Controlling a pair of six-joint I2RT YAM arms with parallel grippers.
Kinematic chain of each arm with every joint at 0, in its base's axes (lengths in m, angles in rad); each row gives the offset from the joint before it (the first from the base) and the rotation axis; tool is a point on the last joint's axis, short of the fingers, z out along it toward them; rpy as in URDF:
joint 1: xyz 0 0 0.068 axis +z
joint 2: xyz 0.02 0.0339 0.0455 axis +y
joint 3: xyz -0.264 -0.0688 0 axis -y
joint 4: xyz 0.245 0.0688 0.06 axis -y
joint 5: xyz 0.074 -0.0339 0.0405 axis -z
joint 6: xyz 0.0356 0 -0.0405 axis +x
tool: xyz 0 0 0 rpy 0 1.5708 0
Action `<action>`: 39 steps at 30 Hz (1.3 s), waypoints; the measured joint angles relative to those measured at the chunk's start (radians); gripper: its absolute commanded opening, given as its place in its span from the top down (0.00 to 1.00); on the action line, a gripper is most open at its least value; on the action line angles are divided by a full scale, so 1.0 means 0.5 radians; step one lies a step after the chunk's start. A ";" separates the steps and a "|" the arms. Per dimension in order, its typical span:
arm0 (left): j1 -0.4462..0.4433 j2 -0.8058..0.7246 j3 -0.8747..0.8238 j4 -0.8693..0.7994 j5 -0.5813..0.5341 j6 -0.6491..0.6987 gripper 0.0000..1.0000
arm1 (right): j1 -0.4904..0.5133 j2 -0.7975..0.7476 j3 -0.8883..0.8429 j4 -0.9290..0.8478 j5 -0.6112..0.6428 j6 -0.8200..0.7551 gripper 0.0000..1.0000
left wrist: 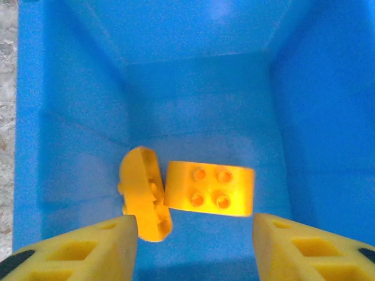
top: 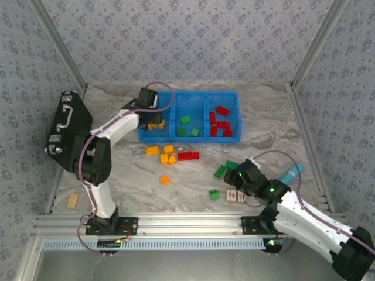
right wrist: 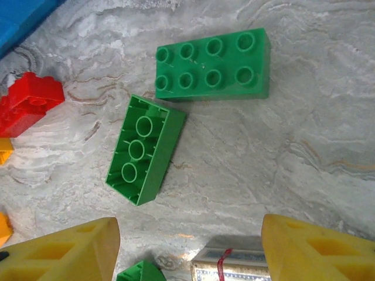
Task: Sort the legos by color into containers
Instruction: Place the lego in the container, then pick up the lego from the center of the table.
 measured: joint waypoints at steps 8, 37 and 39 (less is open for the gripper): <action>0.005 -0.045 0.019 -0.021 0.030 0.022 0.40 | 0.091 0.496 0.298 -0.021 0.084 0.003 0.31; 0.029 -1.760 -0.666 -0.297 0.159 0.508 0.32 | 0.127 1.508 0.738 0.026 0.149 -0.012 0.57; 0.029 -1.793 -0.711 -0.326 0.159 0.507 0.32 | 0.116 1.521 0.751 0.018 0.144 -0.026 0.64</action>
